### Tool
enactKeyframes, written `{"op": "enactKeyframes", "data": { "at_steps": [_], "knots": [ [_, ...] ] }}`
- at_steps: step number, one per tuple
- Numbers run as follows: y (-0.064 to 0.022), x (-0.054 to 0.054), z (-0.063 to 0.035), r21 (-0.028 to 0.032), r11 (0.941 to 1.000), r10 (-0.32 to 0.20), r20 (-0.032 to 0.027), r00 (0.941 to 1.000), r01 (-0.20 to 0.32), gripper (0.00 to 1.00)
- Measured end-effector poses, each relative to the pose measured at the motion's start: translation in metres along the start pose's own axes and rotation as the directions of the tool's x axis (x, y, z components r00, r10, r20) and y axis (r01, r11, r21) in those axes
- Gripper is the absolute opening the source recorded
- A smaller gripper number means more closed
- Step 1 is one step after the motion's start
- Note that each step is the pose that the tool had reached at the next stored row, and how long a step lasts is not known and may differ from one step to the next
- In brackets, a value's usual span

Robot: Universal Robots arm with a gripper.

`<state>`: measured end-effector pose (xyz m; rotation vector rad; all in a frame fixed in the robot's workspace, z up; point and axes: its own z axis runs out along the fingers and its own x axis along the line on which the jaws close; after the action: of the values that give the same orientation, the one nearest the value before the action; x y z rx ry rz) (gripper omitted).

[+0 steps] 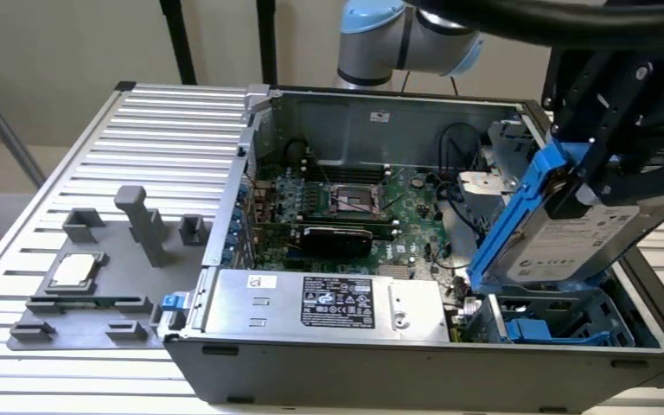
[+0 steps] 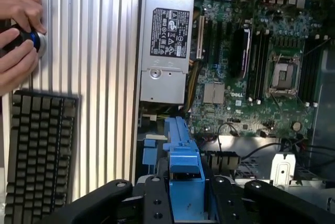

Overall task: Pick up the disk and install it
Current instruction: 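Insert the disk into the insertion slot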

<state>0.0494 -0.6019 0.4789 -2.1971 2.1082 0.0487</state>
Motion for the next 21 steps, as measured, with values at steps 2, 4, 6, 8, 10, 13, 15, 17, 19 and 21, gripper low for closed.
{"op": "enactKeyframes", "data": {
  "at_steps": [2,4,6,8,10,13,15,17,19,21],
  "knots": [
    [-0.0079,0.003,0.0022,-0.0010,1.0000,0.000,0.0001,1.0000,0.000,0.00],
    [-0.0147,0.005,0.0047,-0.0021,1.0000,0.000,0.0003,1.0000,0.000,0.00],
    [-0.0202,0.006,0.0082,-0.0031,1.0000,0.000,0.0002,1.0000,0.000,0.00],
    [-0.0236,0.007,0.0117,-0.0035,1.0000,0.002,-0.0001,1.0000,-0.002,0.00],
    [-0.0268,0.007,0.0150,-0.0039,1.0000,0.005,0.0000,1.0000,-0.005,0.00],
    [-0.0331,0.008,0.0181,-0.0060,0.9999,0.008,0.0000,1.0000,-0.008,0.00],
    [-0.0372,0.008,0.0192,-0.0082,0.9999,0.009,-0.0002,1.0000,-0.009,0.00],
    [-0.0396,0.008,0.0197,-0.0107,0.9999,0.011,-0.0003,0.9999,-0.011,0.00],
    [-0.0396,0.008,0.0198,-0.0107,0.9999,0.011,-0.0002,0.9999,-0.011,0.00],
    [-0.0396,0.008,0.0201,-0.0106,0.9999,0.011,0.0026,0.9999,-0.011,0.00]
  ]
}}
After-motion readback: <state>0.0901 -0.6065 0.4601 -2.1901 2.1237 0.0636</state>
